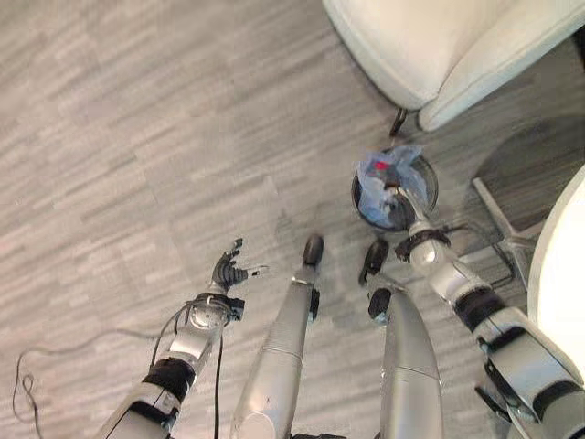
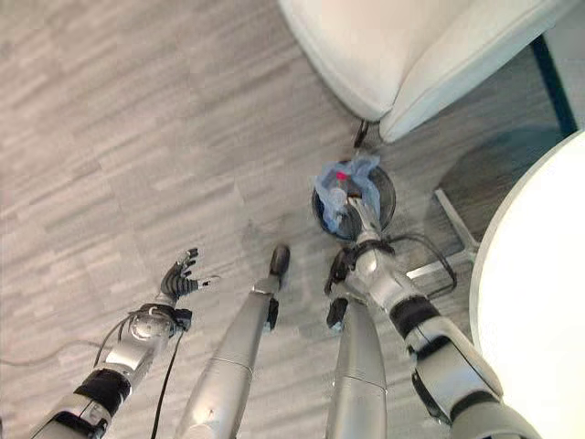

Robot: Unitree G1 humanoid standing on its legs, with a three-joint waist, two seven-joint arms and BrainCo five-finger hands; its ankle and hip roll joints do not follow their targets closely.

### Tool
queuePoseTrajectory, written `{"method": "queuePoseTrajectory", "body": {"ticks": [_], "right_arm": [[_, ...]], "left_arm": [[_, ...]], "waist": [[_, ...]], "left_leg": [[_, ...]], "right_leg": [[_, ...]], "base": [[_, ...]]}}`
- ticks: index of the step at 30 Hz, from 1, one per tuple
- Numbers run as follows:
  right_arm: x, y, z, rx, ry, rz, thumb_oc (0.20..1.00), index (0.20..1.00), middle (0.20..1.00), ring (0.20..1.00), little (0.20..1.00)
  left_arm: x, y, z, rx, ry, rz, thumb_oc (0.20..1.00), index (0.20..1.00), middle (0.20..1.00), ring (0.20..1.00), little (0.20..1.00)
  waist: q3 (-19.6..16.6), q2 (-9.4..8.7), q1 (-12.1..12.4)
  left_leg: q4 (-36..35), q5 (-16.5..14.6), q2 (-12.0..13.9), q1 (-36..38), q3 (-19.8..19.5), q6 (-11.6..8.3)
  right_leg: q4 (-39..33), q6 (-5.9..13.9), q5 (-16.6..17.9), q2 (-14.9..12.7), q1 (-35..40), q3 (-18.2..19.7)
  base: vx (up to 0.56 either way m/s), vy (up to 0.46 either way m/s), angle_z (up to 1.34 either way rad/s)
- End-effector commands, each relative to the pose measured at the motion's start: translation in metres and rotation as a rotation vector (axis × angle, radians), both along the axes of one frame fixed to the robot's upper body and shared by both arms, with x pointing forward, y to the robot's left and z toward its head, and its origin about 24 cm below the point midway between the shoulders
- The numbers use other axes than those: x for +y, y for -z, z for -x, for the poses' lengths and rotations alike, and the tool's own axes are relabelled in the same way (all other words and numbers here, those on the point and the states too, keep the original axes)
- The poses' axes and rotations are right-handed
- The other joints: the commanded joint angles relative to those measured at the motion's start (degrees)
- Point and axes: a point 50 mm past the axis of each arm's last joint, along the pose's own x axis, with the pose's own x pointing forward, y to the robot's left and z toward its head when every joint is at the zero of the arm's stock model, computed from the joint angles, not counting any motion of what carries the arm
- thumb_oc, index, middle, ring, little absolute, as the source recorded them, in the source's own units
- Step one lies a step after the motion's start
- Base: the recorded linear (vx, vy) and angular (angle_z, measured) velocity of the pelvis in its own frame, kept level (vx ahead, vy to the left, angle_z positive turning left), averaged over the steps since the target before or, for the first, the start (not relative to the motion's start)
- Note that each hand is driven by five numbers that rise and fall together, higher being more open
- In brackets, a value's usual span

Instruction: Gather garbage on tea table into small bin, then transfer packed bag to large trash can.

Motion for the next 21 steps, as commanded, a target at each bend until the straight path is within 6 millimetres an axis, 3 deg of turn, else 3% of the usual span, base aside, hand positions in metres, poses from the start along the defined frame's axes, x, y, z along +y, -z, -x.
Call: {"method": "queuePoseTrajectory", "body": {"ticks": [1,3,8,15,21], "right_arm": [[0.018,-0.044,-0.011,-0.148,-0.109,-0.235,0.200,0.200,0.200,0.200,0.200],[0.018,-0.035,0.007,-0.117,-0.136,-0.405,0.200,0.200,0.200,0.200,0.200],[0.014,-0.033,0.030,-0.108,-0.187,-0.570,0.200,0.200,0.200,0.200,0.200],[0.014,-0.031,0.039,-0.081,-0.225,-0.628,0.200,0.200,0.200,0.200,0.200],[0.026,-0.035,0.040,-0.079,-0.289,-0.639,0.200,0.200,0.200,0.200,0.200]], "left_arm": [[-0.005,-0.008,-0.008,-0.029,0.051,-0.035,1.000,1.000,1.000,1.000,1.000],[-0.001,0.002,0.005,0.009,0.046,-0.023,1.000,1.000,1.000,1.000,1.000],[0.010,0.016,0.034,0.070,0.025,-0.022,1.000,1.000,1.000,1.000,1.000],[0.018,0.022,0.055,0.104,0.016,-0.024,1.000,1.000,1.000,1.000,1.000],[0.026,0.025,0.070,0.127,0.009,-0.029,1.000,1.000,1.000,1.000,1.000]], "waist": [[3.4,0.08,-0.3],[1.9,-0.70,-1.4],[-3.3,-2.08,-2.5],[-8.4,-2.91,-2.7],[-10.3,-3.39,-0.9]], "left_leg": [[-7.1,-1.1,0.6,6.7,2.3,0.08],[-11.9,0.7,0.9,14.9,3.1,0.33],[-17.8,0.4,1.9,27.2,4.6,0.25],[-20.8,-0.4,1.9,34.1,6.7,0.44],[-22.7,-1.4,2.4,39.3,9.5,1.13]], "right_leg": [[-4.1,5.25,-4.8,-0.3,7.7,-0.8],[-10.5,5.73,-1.4,0.0,16.1,-1.3],[-18.3,7.01,-0.3,0.8,29.3,-1.0],[-24.1,8.39,1.4,2.1,36.3,0.3],[-25.7,10.20,3.4,2.3,39.3,2.6]], "base": [[0.15,0.083,-0.29],[0.12,0.096,-0.34],[0.15,0.054,-0.16],[0.08,0.069,-0.12],[0.04,0.078,-0.40]]}}
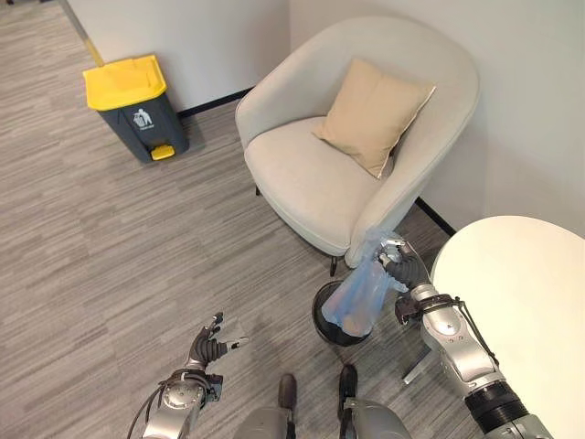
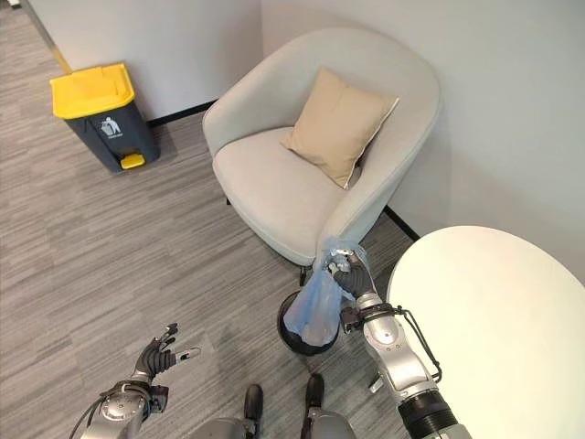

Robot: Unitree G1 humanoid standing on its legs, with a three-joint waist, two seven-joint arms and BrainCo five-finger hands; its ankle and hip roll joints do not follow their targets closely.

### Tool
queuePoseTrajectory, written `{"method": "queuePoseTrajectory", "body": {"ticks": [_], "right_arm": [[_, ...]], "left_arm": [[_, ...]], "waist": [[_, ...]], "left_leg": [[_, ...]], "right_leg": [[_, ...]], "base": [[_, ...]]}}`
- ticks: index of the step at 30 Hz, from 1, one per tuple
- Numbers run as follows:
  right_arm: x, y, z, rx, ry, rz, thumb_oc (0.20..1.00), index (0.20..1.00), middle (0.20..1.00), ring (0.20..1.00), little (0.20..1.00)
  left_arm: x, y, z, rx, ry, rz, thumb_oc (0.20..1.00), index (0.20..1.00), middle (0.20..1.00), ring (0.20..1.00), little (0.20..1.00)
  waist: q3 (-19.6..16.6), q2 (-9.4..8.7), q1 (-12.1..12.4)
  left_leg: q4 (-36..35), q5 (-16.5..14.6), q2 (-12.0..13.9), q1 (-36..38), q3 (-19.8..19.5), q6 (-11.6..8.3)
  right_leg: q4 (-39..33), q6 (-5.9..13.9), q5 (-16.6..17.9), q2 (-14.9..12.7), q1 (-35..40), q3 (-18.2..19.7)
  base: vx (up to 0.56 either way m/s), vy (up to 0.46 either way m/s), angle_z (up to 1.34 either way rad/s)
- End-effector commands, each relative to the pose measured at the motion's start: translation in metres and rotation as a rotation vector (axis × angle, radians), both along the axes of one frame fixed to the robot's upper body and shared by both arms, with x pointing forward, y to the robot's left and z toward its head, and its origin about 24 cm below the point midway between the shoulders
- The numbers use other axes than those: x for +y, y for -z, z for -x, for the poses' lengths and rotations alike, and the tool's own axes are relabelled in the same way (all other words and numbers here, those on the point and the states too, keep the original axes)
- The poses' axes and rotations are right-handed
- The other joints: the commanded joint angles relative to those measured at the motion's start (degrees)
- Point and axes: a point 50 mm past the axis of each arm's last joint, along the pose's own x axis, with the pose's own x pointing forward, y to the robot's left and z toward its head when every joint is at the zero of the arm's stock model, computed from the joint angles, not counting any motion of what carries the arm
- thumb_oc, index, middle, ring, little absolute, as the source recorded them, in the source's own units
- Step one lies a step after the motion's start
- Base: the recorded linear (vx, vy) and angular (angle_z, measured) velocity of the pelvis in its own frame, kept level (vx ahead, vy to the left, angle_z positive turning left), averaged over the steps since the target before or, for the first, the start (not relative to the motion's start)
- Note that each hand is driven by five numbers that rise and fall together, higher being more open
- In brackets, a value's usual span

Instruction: Gather garbage on tea table into small bin, then transfer packed bag to large trash can.

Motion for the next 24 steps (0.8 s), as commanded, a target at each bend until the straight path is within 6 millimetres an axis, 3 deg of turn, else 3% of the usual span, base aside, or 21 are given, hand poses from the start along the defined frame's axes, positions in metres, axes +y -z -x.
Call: {"method": "queuePoseTrajectory", "body": {"ticks": [1,2,3,8,10,12,13,15,16,18,19,20,21,24], "right_arm": [[0.023,-0.052,-0.013,-0.231,-0.105,-0.081,0.200,0.200,0.200,0.200,0.200],[0.027,-0.054,-0.014,-0.239,-0.121,-0.084,0.200,0.200,0.200,0.200,0.200],[0.029,-0.059,-0.016,-0.259,-0.134,-0.084,0.200,0.200,0.200,0.200,0.200],[0.020,-0.067,-0.014,-0.302,-0.091,-0.079,0.200,0.200,0.200,0.200,0.200],[0.020,-0.071,-0.015,-0.316,-0.078,-0.102,0.200,0.200,0.200,0.200,0.200],[0.019,-0.073,-0.015,-0.322,-0.076,-0.116,0.200,0.200,0.200,0.200,0.200],[0.016,-0.074,-0.015,-0.328,-0.069,-0.120,0.200,0.200,0.200,0.200,0.200],[0.013,-0.077,-0.015,-0.337,-0.072,-0.091,0.200,0.200,0.200,0.200,0.200],[0.013,-0.077,-0.015,-0.337,-0.072,-0.091,0.200,0.200,0.200,0.200,0.200],[0.013,-0.084,-0.017,-0.356,-0.087,-0.067,0.200,0.200,0.200,0.200,0.200],[0.013,-0.084,-0.017,-0.356,-0.087,-0.066,0.200,0.200,0.200,0.200,0.200],[0.016,-0.086,-0.016,-0.360,-0.121,-0.063,0.200,0.200,0.200,0.200,0.200],[0.016,-0.086,-0.016,-0.360,-0.121,-0.063,0.200,0.200,0.200,0.200,0.200],[0.022,-0.089,-0.015,-0.360,-0.186,-0.090,0.200,0.200,0.200,0.200,0.200]], "left_arm": [[0.009,-0.020,-0.017,-0.092,0.058,-0.071,1.000,1.000,1.000,1.000,1.000],[0.008,-0.020,-0.020,-0.094,0.074,-0.078,1.000,1.000,1.000,1.000,1.000],[0.007,-0.028,-0.029,-0.127,0.104,-0.105,1.000,1.000,1.000,1.000,1.000],[0.002,-0.040,-0.041,-0.188,0.112,-0.092,1.000,1.000,1.000,1.000,1.000],[-0.002,-0.050,-0.048,-0.244,0.124,-0.084,1.000,1.000,1.000,1.000,1.000],[-0.005,-0.054,-0.051,-0.265,0.127,-0.070,1.000,1.000,1.000,1.000,1.000],[-0.010,-0.061,-0.056,-0.300,0.136,-0.045,1.000,1.000,1.000,1.000,1.000],[-0.018,-0.066,-0.061,-0.331,0.155,-0.017,1.000,1.000,1.000,1.000,1.000],[-0.018,-0.066,-0.061,-0.331,0.155,-0.017,1.000,1.000,1.000,1.000,1.000],[-0.033,-0.084,-0.072,-0.415,0.239,-0.014,1.000,1.000,1.000,1.000,1.000],[-0.033,-0.085,-0.072,-0.416,0.239,-0.014,1.000,1.000,1.000,1.000,1.000],[-0.037,-0.092,-0.074,-0.445,0.285,-0.034,1.000,1.000,1.000,1.000,1.000],[-0.037,-0.092,-0.074,-0.445,0.285,-0.034,1.000,1.000,1.000,1.000,1.000],[-0.051,-0.107,-0.082,-0.511,0.374,-0.068,1.000,1.000,1.000,1.000,1.000]], "waist": [[0.5,-0.68,1.8],[0.7,-0.67,2.1],[1.3,-0.05,1.7],[-0.5,-0.31,2.6],[-0.6,-1.38,4.2],[-0.6,-1.35,4.7],[0.1,-0.26,5.0],[1.1,1.05,4.5],[1.1,1.07,4.5],[2.8,0.68,2.7],[2.6,0.78,2.7],[2.6,-0.52,2.1],[2.4,-0.46,2.0],[1.9,-1.69,0.6]], "left_leg": [[3.4,-5.0,0.5,-1.7,1.2,-1.05],[3.4,-4.7,0.6,-1.7,1.1,-0.93],[4.2,-3.7,1.4,-2.9,0.5,-0.51],[3.8,-0.8,1.8,-5.8,-0.9,-1.31],[4.6,1.7,1.3,-10.3,-1.5,-2.24],[4.5,4.3,1.0,-13.2,-1.6,-3.84],[4.3,7.1,1.0,-16.2,-2.6,-6.09],[4.0,8.2,1.1,-17.2,-3.3,-7.07],[4.0,8.2,1.1,-17.2,-3.3,-7.07],[8.6,4.2,1.4,-17.2,-0.9,-5.58],[8.6,4.3,1.4,-17.5,-0.9,-5.59],[12.2,0.3,1.1,-16.0,-1.6,-4.82],[12.1,0.5,1.1,-16.3,-1.7,-4.82],[14.3,-3.7,2.6,-13.1,-2.5,-4.94]], "right_leg": [[4.4,5.86,-5.2,-2.3,-0.1,-2.8],[5.5,5.94,-5.6,-2.1,-0.4,-2.4],[11.9,5.59,-8.4,-0.9,-1.2,-0.7],[17.0,3.96,-12.9,2.2,2.5,2.2],[11.2,1.93,-15.6,3.4,5.9,3.9],[5.7,0.63,-16.2,4.7,7.2,4.7],[3.0,-0.44,-16.3,6.4,6.9,5.0],[1.9,-0.90,-15.5,7.4,6.5,3.9],[1.9,-0.91,-15.5,7.4,6.5,3.8],[1.7,-0.73,-13.8,5.4,4.7,0.5],[1.6,-0.75,-13.6,5.5,4.5,0.5],[1.0,-0.43,-12.3,3.9,4.2,-0.3],[0.9,-0.45,-12.1,3.9,4.0,-0.4],[-0.5,0.16,-11.0,2.0,3.6,-2.4]], "base": [[-0.08,0.056,-0.33],[-0.23,0.060,-0.41],[-0.26,0.031,-0.32],[-0.19,-0.083,0.31],[-0.25,-0.223,0.36],[-0.27,-0.174,0.16],[-0.34,-0.184,0.15],[-0.25,-0.115,0.76],[-0.34,-0.039,0.94],[-0.34,-0.006,0.37],[-0.14,0.004,0.59],[-0.07,0.000,0.88],[-0.09,0.007,0.68],[-0.05,0.040,0.38]]}}
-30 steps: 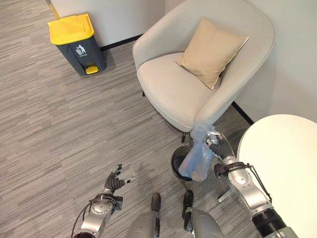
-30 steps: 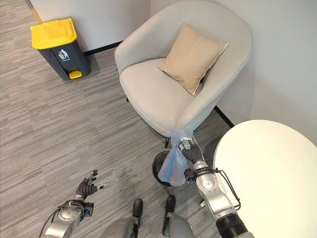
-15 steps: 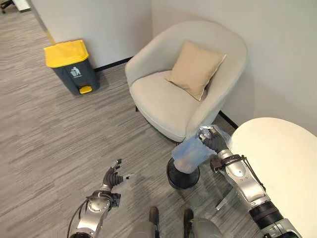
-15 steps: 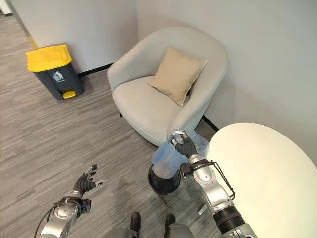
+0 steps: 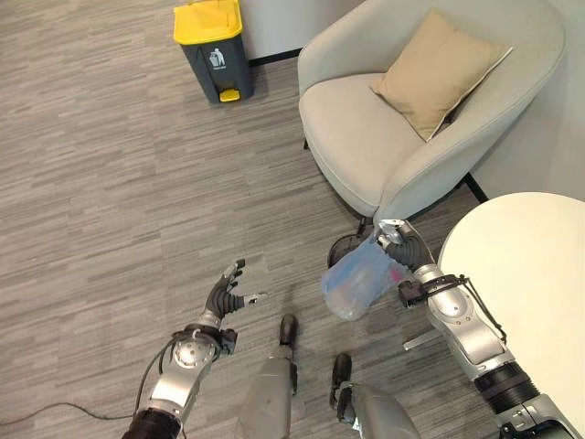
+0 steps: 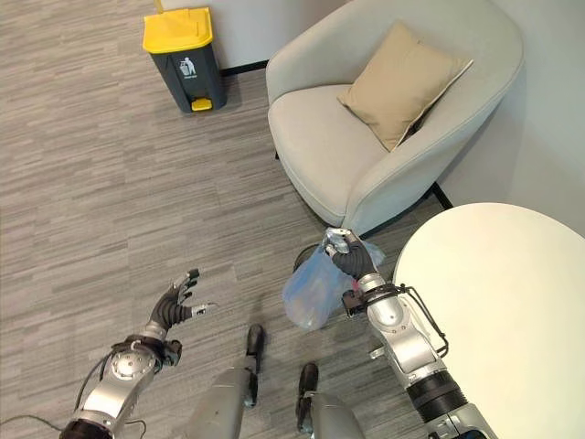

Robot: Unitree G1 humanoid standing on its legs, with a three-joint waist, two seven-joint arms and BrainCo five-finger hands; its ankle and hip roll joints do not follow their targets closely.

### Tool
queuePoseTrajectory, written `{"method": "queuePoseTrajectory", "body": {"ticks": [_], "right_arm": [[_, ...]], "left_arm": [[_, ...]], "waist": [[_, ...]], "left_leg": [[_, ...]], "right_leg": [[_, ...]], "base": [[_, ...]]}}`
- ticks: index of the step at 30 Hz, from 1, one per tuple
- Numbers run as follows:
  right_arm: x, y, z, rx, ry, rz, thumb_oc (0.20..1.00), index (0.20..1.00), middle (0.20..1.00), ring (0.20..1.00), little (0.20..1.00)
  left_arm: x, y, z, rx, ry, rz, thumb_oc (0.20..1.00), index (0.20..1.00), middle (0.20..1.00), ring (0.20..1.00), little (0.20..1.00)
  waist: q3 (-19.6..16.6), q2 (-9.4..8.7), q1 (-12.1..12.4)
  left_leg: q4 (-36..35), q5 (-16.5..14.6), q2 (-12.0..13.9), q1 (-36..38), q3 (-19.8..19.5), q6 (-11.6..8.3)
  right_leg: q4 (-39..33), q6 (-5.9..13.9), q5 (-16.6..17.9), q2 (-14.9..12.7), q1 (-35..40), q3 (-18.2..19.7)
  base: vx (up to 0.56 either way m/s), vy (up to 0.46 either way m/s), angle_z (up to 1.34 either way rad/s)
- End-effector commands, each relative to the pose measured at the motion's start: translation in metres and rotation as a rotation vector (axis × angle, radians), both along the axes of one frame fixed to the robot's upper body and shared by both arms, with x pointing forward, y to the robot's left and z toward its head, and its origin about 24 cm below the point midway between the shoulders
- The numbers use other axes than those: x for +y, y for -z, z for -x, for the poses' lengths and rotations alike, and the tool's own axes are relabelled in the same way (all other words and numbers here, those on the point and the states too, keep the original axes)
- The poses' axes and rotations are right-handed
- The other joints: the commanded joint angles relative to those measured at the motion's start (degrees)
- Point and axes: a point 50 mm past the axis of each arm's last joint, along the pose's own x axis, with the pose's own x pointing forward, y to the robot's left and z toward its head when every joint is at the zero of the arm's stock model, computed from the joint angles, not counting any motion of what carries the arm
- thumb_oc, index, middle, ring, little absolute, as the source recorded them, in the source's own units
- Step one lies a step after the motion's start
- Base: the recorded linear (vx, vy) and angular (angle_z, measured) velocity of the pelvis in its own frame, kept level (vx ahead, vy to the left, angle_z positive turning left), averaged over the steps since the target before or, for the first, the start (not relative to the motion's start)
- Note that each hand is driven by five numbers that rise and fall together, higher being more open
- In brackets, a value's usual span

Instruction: Gather garbage on tea table into small bin, then transfer packed bag to large trash can.

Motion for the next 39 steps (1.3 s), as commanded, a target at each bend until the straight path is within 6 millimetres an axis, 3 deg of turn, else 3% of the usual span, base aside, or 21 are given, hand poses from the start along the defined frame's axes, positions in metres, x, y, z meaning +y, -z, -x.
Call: {"method": "queuePoseTrajectory", "body": {"ticks": [1,3,11,14,18,26,39], "right_arm": [[0.018,-0.043,-0.001,-0.190,-0.121,-0.127,0.200,0.200,0.200,0.200,0.200],[0.023,-0.046,0.003,-0.197,-0.160,-0.142,0.200,0.200,0.200,0.200,0.200],[0.045,-0.062,0.007,-0.244,-0.271,-0.196,0.200,0.200,0.200,0.200,0.200],[0.063,-0.069,0.010,-0.258,-0.347,-0.219,0.200,0.200,0.200,0.200,0.200],[0.080,-0.072,0.011,-0.259,-0.400,-0.239,0.200,0.200,0.200,0.200,0.200],[0.109,-0.090,0.015,-0.302,-0.483,-0.322,0.200,0.200,0.200,0.200,0.200],[0.145,-0.113,0.024,-0.316,-0.625,-0.432,0.200,0.200,0.200,0.200,0.200]], "left_arm": [[-0.016,-0.033,-0.012,-0.172,0.144,-0.099,1.000,1.000,1.000,1.000,1.000],[-0.025,-0.034,-0.012,-0.183,0.189,-0.113,1.000,1.000,1.000,1.000,1.000],[-0.057,-0.049,-0.021,-0.234,0.333,-0.077,1.000,1.000,1.000,1.000,1.000],[-0.077,-0.052,-0.024,-0.240,0.398,-0.016,1.000,1.000,1.000,1.000,1.000],[-0.090,-0.057,-0.029,-0.267,0.406,-0.023,1.000,1.000,1.000,1.000,1.000],[-0.080,-0.052,-0.038,-0.314,0.278,-0.224,1.000,1.000,1.000,1.000,1.000],[-0.096,-0.020,-0.024,-0.164,0.358,-0.192,1.000,1.000,1.000,1.000,1.000]], "waist": [[-3.4,-2.81,-1.9],[-4.5,-2.07,-2.5],[-6.5,-2.88,-3.1],[-7.9,-3.38,-3.7],[-8.9,-3.51,-3.9],[-10.0,-4.32,-2.4],[-10.7,-5.69,-0.5]], "left_leg": [[-1.1,-1.9,-1.4,2.4,1.8,2.74],[-6.1,-1.4,-0.9,5.4,2.2,2.74],[-10.3,-1.4,-1.6,8.9,3.1,3.32],[-12.3,-1.5,-2.0,11.2,4.0,3.89],[-14.4,-1.4,-2.2,13.4,4.5,4.34],[-16.0,-1.3,-2.5,15.7,4.5,4.75],[-16.4,-1.4,-2.4,16.6,4.5,4.99]], "right_leg": [[-7.3,9.56,-4.7,-0.8,6.3,-0.2],[-7.2,9.87,-4.6,-0.7,6.6,-1.3],[-6.4,10.88,-4.3,-1.7,7.1,-0.7],[-6.2,11.34,-4.2,-1.8,7.9,0.4],[-6.1,11.67,-4.1,-1.8,8.4,1.2],[-6.8,11.94,-3.9,-2.0,9.9,1.3],[-7.3,12.22,-3.4,-2.1,10.7,0.9]], "base": [[0.02,0.076,0.39],[0.07,0.126,0.49],[0.04,0.086,0.05],[0.05,0.063,-0.16],[0.04,0.044,-0.08],[0.04,0.019,-0.04],[0.00,0.000,0.02]]}}
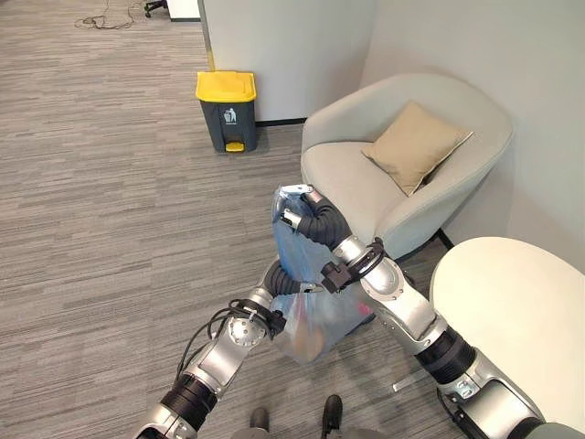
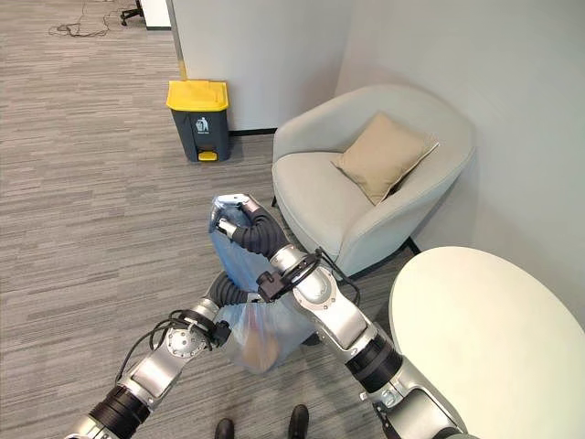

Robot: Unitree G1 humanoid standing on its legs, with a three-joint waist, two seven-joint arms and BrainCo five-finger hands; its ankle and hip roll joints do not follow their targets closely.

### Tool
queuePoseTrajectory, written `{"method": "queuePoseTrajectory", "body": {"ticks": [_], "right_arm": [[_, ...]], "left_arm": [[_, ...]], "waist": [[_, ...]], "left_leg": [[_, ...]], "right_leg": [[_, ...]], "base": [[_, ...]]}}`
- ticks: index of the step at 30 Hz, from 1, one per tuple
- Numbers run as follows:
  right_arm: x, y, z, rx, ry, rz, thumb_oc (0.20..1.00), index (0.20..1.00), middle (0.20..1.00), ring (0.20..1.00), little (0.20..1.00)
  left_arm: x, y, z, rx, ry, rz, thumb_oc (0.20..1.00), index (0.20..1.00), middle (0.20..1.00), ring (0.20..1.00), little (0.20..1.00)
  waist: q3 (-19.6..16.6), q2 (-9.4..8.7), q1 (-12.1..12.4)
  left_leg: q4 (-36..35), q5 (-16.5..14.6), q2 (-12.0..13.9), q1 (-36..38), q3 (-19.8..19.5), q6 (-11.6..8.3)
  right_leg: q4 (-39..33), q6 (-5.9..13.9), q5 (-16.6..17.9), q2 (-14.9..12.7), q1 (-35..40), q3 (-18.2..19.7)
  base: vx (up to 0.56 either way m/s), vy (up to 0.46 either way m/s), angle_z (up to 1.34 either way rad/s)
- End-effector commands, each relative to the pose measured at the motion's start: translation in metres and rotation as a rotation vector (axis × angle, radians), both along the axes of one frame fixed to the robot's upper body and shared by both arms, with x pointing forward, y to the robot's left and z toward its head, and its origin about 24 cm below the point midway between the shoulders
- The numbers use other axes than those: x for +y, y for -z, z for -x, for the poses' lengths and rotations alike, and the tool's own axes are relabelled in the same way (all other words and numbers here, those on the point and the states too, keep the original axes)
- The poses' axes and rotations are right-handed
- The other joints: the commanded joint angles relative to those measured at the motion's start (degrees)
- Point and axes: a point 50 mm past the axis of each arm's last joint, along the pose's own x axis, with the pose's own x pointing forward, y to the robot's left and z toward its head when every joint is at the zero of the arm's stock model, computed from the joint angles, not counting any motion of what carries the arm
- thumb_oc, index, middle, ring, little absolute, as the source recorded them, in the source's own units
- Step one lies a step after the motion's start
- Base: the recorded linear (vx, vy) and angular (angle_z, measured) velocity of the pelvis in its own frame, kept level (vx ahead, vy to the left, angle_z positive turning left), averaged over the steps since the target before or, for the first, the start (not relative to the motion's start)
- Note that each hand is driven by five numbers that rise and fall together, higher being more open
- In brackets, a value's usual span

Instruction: Gather garbage on tea table into small bin, then transfer packed bag to large trash can.

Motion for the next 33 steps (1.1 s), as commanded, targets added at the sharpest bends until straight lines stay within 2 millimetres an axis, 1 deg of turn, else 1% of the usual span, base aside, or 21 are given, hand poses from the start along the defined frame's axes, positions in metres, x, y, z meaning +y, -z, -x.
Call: {"method": "queuePoseTrajectory", "body": {"ticks": [1,2,4,5,6,7,8,9,12,13,14,17,18,21,22,25,26,27,28,29,33], "right_arm": [[0.014,-0.050,0.011,-0.138,-0.101,-0.212,0.200,0.200,0.200,0.200,0.200],[0.017,-0.051,0.012,-0.133,-0.117,-0.217,0.200,0.200,0.200,0.200,0.200],[0.021,-0.050,0.014,-0.122,-0.137,-0.221,0.200,0.200,0.200,0.200,0.200],[0.026,-0.050,0.017,-0.113,-0.167,-0.226,0.200,0.200,0.200,0.200,0.200],[0.026,-0.050,0.017,-0.113,-0.167,-0.226,0.200,0.200,0.200,0.200,0.200],[0.030,-0.050,0.018,-0.108,-0.186,-0.226,0.200,0.200,0.200,0.200,0.200],[0.031,-0.050,0.019,-0.105,-0.193,-0.224,0.200,0.200,0.200,0.200,0.200],[0.032,-0.049,0.019,-0.103,-0.200,-0.217,0.200,0.200,0.200,0.200,0.200],[0.031,-0.045,0.019,-0.095,-0.202,-0.202,0.200,0.200,0.200,0.200,0.200],[0.032,-0.045,0.019,-0.095,-0.202,-0.202,0.200,0.200,0.200,0.200,0.200],[0.030,-0.042,0.018,-0.087,-0.197,-0.188,0.200,0.200,0.200,0.200,0.200],[0.028,-0.039,0.018,-0.085,-0.192,-0.176,0.200,0.200,0.200,0.200,0.200],[0.026,-0.035,0.017,-0.081,-0.183,-0.158,0.200,0.200,0.200,0.200,0.200],[0.023,-0.028,0.015,-0.086,-0.157,-0.114,0.200,0.200,0.200,0.200,0.200],[0.020,-0.026,0.015,-0.123,-0.126,-0.062,0.200,0.200,0.200,0.200,0.200],[0.016,-0.025,0.013,-0.188,-0.079,0.017,0.200,0.200,0.200,0.200,0.200],[0.013,-0.026,0.012,-0.227,-0.048,0.053,0.291,0.291,0.291,0.291,0.291],[0.010,-0.027,0.012,-0.273,-0.018,0.095,0.529,0.529,0.529,0.529,0.529],[0.006,-0.027,0.011,-0.314,0.019,0.137,0.922,0.922,0.922,0.922,0.922],[0.002,-0.026,0.010,-0.338,0.046,0.169,1.000,1.000,1.000,1.000,1.000],[-0.014,-0.019,0.008,-0.402,0.148,0.272,1.000,1.000,1.000,1.000,1.000]], "left_arm": [[-0.015,-0.001,-0.004,-0.006,0.071,0.004,1.000,1.000,1.000,1.000,1.000],[-0.019,0.002,-0.005,0.011,0.079,0.003,1.000,1.000,1.000,1.000,1.000],[-0.023,0.002,-0.007,0.010,0.089,-0.009,1.000,1.000,1.000,1.000,1.000],[-0.029,-0.001,-0.012,-0.003,0.101,-0.019,1.000,1.000,1.000,1.000,1.000],[-0.029,-0.001,-0.012,-0.003,0.101,-0.019,1.000,1.000,1.000,1.000,1.000],[-0.033,-0.005,-0.017,-0.016,0.102,-0.020,1.000,1.000,1.000,1.000,1.000],[-0.035,-0.007,-0.019,-0.023,0.103,-0.016,0.498,0.498,0.498,0.498,0.498],[-0.036,-0.010,-0.022,-0.034,0.101,-0.009,0.200,0.200,0.200,0.200,0.200],[-0.034,-0.019,-0.026,-0.069,0.084,0.016,0.200,0.200,0.200,0.200,0.200],[-0.034,-0.020,-0.026,-0.069,0.083,0.016,0.200,0.200,0.200,0.200,0.200],[-0.031,-0.024,-0.028,-0.086,0.067,0.037,0.200,0.200,0.200,0.200,0.200],[-0.027,-0.028,-0.028,-0.098,0.048,0.069,0.200,0.200,0.200,0.200,0.200],[-0.024,-0.033,-0.028,-0.111,0.037,0.095,0.200,0.200,0.200,0.200,0.200],[-0.020,-0.036,-0.026,-0.115,0.023,0.140,0.200,0.200,0.200,0.200,0.200],[-0.018,-0.037,-0.025,-0.113,0.017,0.167,0.200,0.200,0.200,0.200,0.200],[-0.015,-0.040,-0.023,-0.115,0.002,0.218,0.200,0.200,0.200,0.200,0.200],[-0.013,-0.041,-0.022,-0.116,-0.003,0.232,0.200,0.200,0.200,0.200,0.200],[-0.012,-0.041,-0.021,-0.116,-0.008,0.245,0.200,0.200,0.200,0.200,0.200],[-0.010,-0.042,-0.021,-0.118,-0.015,0.257,0.200,0.200,0.200,0.200,0.200],[-0.007,-0.043,-0.020,-0.121,-0.027,0.268,0.200,0.200,0.200,0.200,0.200],[0.007,-0.043,-0.016,-0.129,-0.081,0.302,0.200,0.200,0.200,0.200,0.200]], "waist": [[-0.8,0.06,0.7],[-0.9,0.05,0.5],[-1.0,0.07,0.2],[-1.2,0.11,-0.2],[-1.1,0.13,-0.2],[-1.2,0.10,-0.6],[-1.3,0.17,-0.8],[-1.4,0.23,-1.1],[-1.7,0.38,-1.5],[-1.6,0.39,-1.5],[-1.8,0.55,-1.6],[-1.9,0.67,-1.7],[-2.0,0.75,-1.7],[-2.1,0.83,-1.6],[-2.2,0.88,-1.6],[-2.3,0.98,-1.5],[-2.3,1.01,-1.5],[-2.4,1.02,-1.5],[-2.4,1.10,-1.5],[-2.3,1.15,-1.6],[-2.4,1.50,-1.7]], "left_leg": [[-0.1,-4.8,-0.9,-1.3,1.1,0.40],[-0.1,-4.7,-0.9,-1.2,1.2,0.43],[-0.2,-4.8,-0.9,-1.1,1.3,0.47],[-0.3,-4.8,-0.9,-0.8,1.6,0.49],[-0.3,-4.8,-0.9,-0.8,1.6,0.49],[-0.4,-4.8,-0.8,-0.6,1.7,0.50],[-0.5,-4.8,-0.8,-0.5,1.8,0.51],[-0.6,-4.8,-0.8,-0.4,1.9,0.52],[-0.7,-4.9,-0.8,-0.1,2.1,0.52],[-0.7,-4.9,-0.8,-0.1,2.1,0.52],[-0.8,-4.9,-0.9,0.2,2.1,0.53],[-0.9,-4.9,-0.9,0.4,2.1,0.54],[-1.0,-4.9,-0.9,0.5,2.2,0.55],[-1.0,-4.9,-0.9,0.7,2.1,0.56],[-1.1,-4.9,-0.9,0.8,2.0,0.56],[-1.1,-4.9,-0.9,1.0,2.0,0.55],[-1.1,-4.9,-1.0,1.0,1.9,0.56],[-1.2,-4.8,-1.0,1.0,1.9,0.58],[-1.2,-4.8,-1.0,1.0,1.9,0.58],[-1.3,-4.8,-1.0,1.1,1.9,0.59],[-1.3,-4.7,-1.0,1.2,1.9,0.63]], "right_leg": [[4.7,4.31,-12.0,-0.6,2.9,1.7],[4.8,4.31,-12.0,-0.5,2.9,1.7],[4.7,4.31,-12.0,-0.4,3.0,2.0],[4.7,4.28,-11.9,-0.4,3.0,2.3],[4.7,4.28,-11.9,-0.4,3.0,2.3],[4.8,4.30,-11.9,-0.4,3.1,2.5],[4.8,4.30,-11.9,-0.4,3.1,2.6],[4.8,4.31,-11.9,-0.4,3.2,2.7],[4.7,4.29,-12.0,-0.3,3.3,2.9],[4.7,4.29,-12.0,-0.3,3.3,2.9],[4.7,4.30,-11.9,-0.3,3.5,2.9],[4.6,4.30,-11.9,-0.4,3.6,2.9],[4.6,4.34,-11.9,-0.4,3.7,3.0],[4.5,4.33,-11.9,-0.4,3.9,2.9],[4.5,4.32,-12.0,-0.5,4.0,2.8],[4.3,4.32,-12.0,-0.5,4.2,2.7],[4.3,4.34,-12.0,-0.6,4.3,2.6],[4.3,4.36,-12.0,-0.6,4.3,2.6],[4.2,4.40,-12.0,-0.6,4.3,2.6],[4.2,4.42,-12.0,-0.6,4.4,2.6],[4.4,4.49,-12.0,-0.7,4.4,2.6]], "base": [[0.00,0.000,0.00],[0.00,0.000,0.00],[0.00,0.011,-0.03],[0.00,0.020,-0.08],[0.00,0.020,-0.09],[0.00,0.013,-0.06],[0.01,0.021,-0.04],[0.01,0.019,-0.05],[0.01,0.012,-0.07],[0.01,0.012,-0.08],[0.01,0.008,-0.06],[0.00,0.000,0.00],[0.00,0.000,0.00],[0.00,0.000,-0.01],[0.00,0.000,0.00],[0.00,0.000,0.00],[0.00,0.000,0.00],[0.00,0.000,0.00],[0.00,0.000,0.00],[0.00,0.000,0.00],[0.00,0.000,0.00]]}}
